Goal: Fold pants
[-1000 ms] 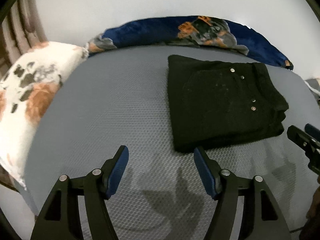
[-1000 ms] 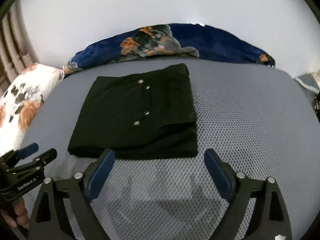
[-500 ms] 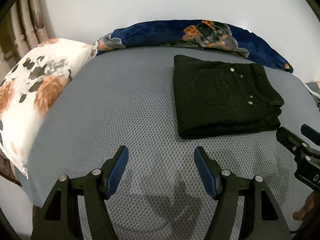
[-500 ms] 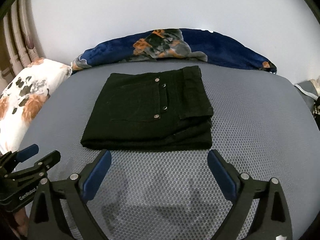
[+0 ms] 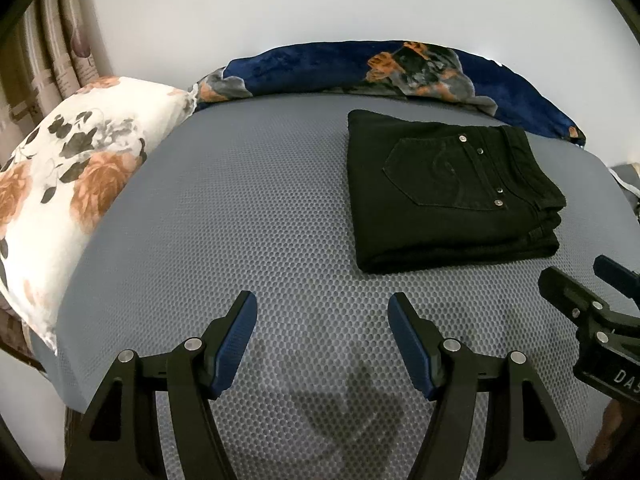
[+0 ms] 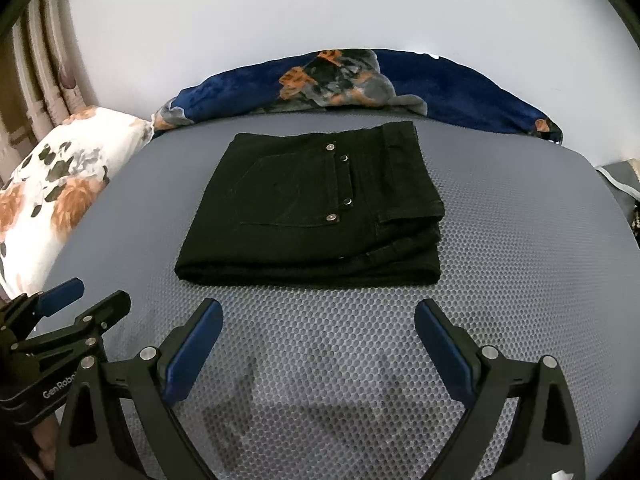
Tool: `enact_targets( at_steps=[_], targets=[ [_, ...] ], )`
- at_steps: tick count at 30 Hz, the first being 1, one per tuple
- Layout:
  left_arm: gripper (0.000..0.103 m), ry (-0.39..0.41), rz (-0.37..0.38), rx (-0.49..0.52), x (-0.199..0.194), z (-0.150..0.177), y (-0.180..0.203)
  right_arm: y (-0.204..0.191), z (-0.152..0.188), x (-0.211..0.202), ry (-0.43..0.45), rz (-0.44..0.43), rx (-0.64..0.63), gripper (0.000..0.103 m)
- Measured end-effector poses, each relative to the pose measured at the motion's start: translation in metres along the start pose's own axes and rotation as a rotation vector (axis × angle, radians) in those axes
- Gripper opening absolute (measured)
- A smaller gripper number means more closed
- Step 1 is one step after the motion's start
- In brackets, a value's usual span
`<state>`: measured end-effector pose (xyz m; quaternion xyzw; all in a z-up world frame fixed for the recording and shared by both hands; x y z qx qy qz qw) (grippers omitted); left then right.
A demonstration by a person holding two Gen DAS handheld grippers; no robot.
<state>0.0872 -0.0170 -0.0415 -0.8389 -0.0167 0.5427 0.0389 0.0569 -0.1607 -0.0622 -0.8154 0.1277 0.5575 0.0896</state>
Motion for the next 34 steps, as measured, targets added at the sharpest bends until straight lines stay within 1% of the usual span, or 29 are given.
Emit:
enact_targets(
  at_steps=[20,34],
  targets=[
    [0.068,-0.009,0.010,0.011,0.002,0.003,0.006,0.001,0.008,0.003,-0.027,0.001,0.013,0.096],
    [0.068,-0.020,0.031,0.016,0.005,0.002,0.007,0.001,0.011,0.006,-0.036,-0.002,0.021,0.096]
  ],
)
Point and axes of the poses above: each gripper's, at about its wrist camera, not at the fingertips, and x roughly the way its jaws point, y to its right, z to its underside, the point moved 5 cm from there along x, roughly the way its jaws point, and after that the axes turned 10 degrees about -y, right-handed, at the moved point
